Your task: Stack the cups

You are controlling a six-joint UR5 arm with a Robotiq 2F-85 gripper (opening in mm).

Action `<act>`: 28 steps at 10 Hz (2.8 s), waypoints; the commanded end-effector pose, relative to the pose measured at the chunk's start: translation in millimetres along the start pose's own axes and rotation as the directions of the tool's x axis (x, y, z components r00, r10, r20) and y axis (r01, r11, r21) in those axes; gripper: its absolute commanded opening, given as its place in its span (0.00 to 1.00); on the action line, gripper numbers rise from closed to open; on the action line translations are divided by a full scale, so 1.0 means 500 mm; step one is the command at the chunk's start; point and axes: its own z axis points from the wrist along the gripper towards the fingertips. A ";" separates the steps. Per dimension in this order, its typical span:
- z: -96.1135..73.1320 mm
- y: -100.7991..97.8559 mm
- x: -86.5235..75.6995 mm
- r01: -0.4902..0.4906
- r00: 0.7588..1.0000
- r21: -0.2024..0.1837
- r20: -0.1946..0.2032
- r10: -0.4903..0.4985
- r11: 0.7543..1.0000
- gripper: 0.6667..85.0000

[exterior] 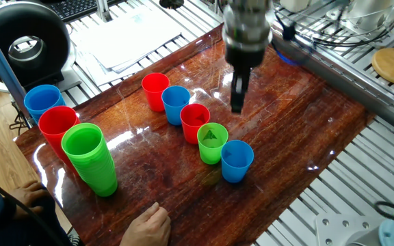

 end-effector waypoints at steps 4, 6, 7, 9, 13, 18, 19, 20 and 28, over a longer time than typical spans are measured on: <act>0.089 0.050 0.011 -0.037 0.997 -0.023 0.061 0.039 0.999 0.49; 0.104 0.044 0.008 -0.033 0.997 -0.013 0.074 0.034 0.999 0.48; 0.112 0.041 0.001 -0.032 0.996 -0.012 0.087 0.033 0.999 0.48; 0.121 0.040 -0.003 -0.021 0.995 -0.011 0.098 0.022 1.000 0.48; 0.132 0.035 -0.006 -0.018 0.993 -0.007 0.115 0.019 1.000 0.37; 0.128 0.032 0.019 -0.069 0.995 0.010 0.069 0.068 0.998 0.01; 0.109 0.031 0.034 -0.068 0.997 0.009 0.043 0.067 0.998 0.01; 0.095 0.039 0.041 -0.073 0.997 0.000 0.031 0.073 0.997 0.01; -0.058 0.108 0.040 -0.088 0.992 -0.094 -0.099 0.078 0.992 0.01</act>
